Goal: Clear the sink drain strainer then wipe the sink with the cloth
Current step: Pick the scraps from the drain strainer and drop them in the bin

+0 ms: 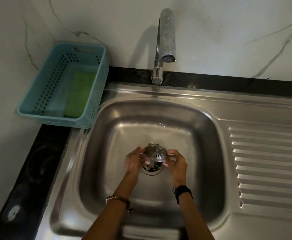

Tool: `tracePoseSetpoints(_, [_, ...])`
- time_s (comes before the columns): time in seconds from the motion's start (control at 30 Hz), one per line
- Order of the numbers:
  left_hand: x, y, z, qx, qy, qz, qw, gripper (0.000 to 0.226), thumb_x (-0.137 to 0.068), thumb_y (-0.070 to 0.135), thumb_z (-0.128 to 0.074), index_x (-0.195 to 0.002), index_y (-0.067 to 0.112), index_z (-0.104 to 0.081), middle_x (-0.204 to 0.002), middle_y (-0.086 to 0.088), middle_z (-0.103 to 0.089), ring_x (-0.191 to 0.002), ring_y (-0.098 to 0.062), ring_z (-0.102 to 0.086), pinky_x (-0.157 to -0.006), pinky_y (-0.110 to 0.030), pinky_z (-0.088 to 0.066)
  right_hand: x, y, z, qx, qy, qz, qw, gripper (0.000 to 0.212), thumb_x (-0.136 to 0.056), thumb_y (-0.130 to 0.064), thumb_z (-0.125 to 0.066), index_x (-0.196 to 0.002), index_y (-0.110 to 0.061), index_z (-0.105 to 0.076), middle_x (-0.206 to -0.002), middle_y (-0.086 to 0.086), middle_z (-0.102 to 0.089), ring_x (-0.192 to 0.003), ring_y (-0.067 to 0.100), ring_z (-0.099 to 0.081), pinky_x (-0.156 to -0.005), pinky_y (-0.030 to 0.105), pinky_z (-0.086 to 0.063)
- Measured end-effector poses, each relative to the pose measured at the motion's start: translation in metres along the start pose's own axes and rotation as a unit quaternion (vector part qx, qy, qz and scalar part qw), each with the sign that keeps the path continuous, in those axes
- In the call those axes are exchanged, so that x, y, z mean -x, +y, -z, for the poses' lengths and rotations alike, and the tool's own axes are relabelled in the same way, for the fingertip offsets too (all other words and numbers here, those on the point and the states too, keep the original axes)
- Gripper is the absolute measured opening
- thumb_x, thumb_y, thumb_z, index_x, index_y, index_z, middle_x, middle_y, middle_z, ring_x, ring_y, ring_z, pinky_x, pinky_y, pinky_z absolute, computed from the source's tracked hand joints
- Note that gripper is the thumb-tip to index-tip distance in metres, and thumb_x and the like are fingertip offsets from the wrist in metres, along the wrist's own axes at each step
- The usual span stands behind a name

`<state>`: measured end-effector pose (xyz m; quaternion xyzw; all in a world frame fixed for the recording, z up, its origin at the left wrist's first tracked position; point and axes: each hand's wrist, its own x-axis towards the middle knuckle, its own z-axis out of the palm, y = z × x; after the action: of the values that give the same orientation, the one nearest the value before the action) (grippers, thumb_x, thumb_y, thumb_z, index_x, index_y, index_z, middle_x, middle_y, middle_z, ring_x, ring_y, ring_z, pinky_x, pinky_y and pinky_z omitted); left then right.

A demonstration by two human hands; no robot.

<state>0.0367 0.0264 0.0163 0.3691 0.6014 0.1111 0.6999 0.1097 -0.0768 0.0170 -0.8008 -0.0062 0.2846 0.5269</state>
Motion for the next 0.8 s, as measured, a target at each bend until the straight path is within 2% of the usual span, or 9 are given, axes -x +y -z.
tracePoseSetpoints(0.07, [0.012,0.007,0.0,0.047,-0.024,-0.01,0.999,0.022,-0.09,0.022,-0.058,-0.09,0.002,-0.067,-0.074,-0.01,-0.065,-0.064,-0.017,-0.063,-0.062,-0.023,-0.054,0.008,-0.011,0.006,-0.058,-0.011,-0.002,0.998,0.02,-0.086,0.007,-0.053,-0.09,-0.006,-0.067,-0.098,0.01,-0.068,-0.09,0.015,-0.062,-0.074,0.015,-0.05])
tracePoseSetpoints(0.2, [0.028,0.024,-0.005,0.049,-0.095,-0.036,0.994,0.005,-0.086,0.003,-0.06,-0.084,0.007,-0.061,-0.075,-0.008,-0.063,-0.054,-0.006,-0.063,-0.053,-0.013,-0.053,0.02,-0.032,0.02,-0.182,-0.034,0.0,0.983,0.017,-0.087,-0.004,-0.056,-0.094,-0.006,-0.071,-0.105,0.006,-0.07,-0.1,0.014,-0.063,-0.088,0.025,-0.049])
tracePoseSetpoints(0.27, [0.032,0.036,-0.009,0.018,-0.121,-0.042,0.992,0.012,-0.084,0.003,-0.062,-0.091,0.011,-0.059,-0.08,-0.006,-0.067,-0.064,-0.009,-0.066,-0.055,-0.014,-0.054,0.02,-0.037,0.03,-0.205,-0.043,0.018,0.978,0.016,-0.085,-0.008,-0.061,-0.098,-0.008,-0.071,-0.104,0.004,-0.071,-0.097,0.01,-0.065,-0.083,0.021,-0.051])
tracePoseSetpoints(0.37, [0.034,0.044,-0.013,-0.013,-0.128,-0.057,0.99,0.014,-0.083,0.003,-0.064,-0.091,0.014,-0.059,-0.084,-0.005,-0.068,-0.075,-0.014,-0.066,-0.056,-0.014,-0.055,0.013,-0.037,0.042,-0.138,-0.075,0.056,0.986,0.021,-0.081,-0.007,-0.066,-0.102,-0.012,-0.067,-0.106,0.0,-0.069,-0.088,-0.002,-0.065,-0.069,0.008,-0.049])
tracePoseSetpoints(0.43, [0.036,0.04,-0.013,-0.034,-0.104,-0.071,0.991,0.014,-0.083,0.004,-0.064,-0.094,0.011,-0.06,-0.083,-0.005,-0.065,-0.075,-0.013,-0.064,-0.053,-0.013,-0.054,0.01,-0.032,0.041,-0.083,-0.108,0.043,0.99,0.027,-0.081,-0.004,-0.067,-0.107,-0.01,-0.064,-0.114,0.004,-0.065,-0.098,0.009,-0.064,-0.076,0.014,-0.052])
tracePoseSetpoints(0.53, [0.04,0.022,-0.01,-0.047,-0.057,-0.061,0.995,0.005,-0.087,0.009,-0.061,-0.091,0.006,-0.06,-0.077,-0.006,-0.062,-0.062,-0.011,-0.064,-0.048,-0.012,-0.053,0.011,-0.025,0.04,-0.097,-0.15,-0.024,0.984,0.034,-0.079,0.006,-0.063,-0.11,-0.007,-0.063,-0.121,0.013,-0.061,-0.11,0.027,-0.059,-0.091,0.035,-0.052])
tracePoseSetpoints(0.6, [0.044,0.01,-0.007,-0.037,-0.045,-0.025,0.998,0.019,-0.093,0.023,-0.053,-0.081,0.009,-0.058,-0.076,-0.008,-0.06,-0.061,-0.014,-0.062,-0.048,-0.016,-0.054,0.011,-0.02,0.039,-0.133,-0.19,-0.062,0.971,0.043,-0.078,0.013,-0.057,-0.117,-0.006,-0.061,-0.122,0.014,-0.06,-0.111,0.027,-0.057,-0.088,0.034,-0.052])
tracePoseSetpoints(0.7, [0.047,0.0,-0.001,-0.019,-0.066,0.034,0.997,0.04,-0.095,0.043,-0.039,-0.087,0.01,-0.06,-0.083,-0.013,-0.06,-0.074,-0.021,-0.059,-0.06,-0.027,-0.052,0.008,-0.018,0.038,-0.153,-0.248,-0.119,0.949,0.06,-0.076,0.018,-0.052,-0.129,-0.01,-0.051,-0.122,0.012,-0.059,-0.109,0.024,-0.056,-0.075,0.025,-0.052])
tracePoseSetpoints(0.8, [0.05,-0.001,0.007,-0.054,-0.101,0.053,0.992,0.03,-0.088,0.037,-0.056,-0.102,0.011,-0.062,-0.098,-0.009,-0.061,-0.083,-0.021,-0.061,-0.062,-0.025,-0.052,0.008,-0.014,0.039,-0.166,-0.294,-0.14,0.931,0.067,-0.077,0.018,-0.054,-0.133,-0.016,-0.043,-0.117,0.007,-0.06,-0.104,0.019,-0.058,-0.07,0.022,-0.051])
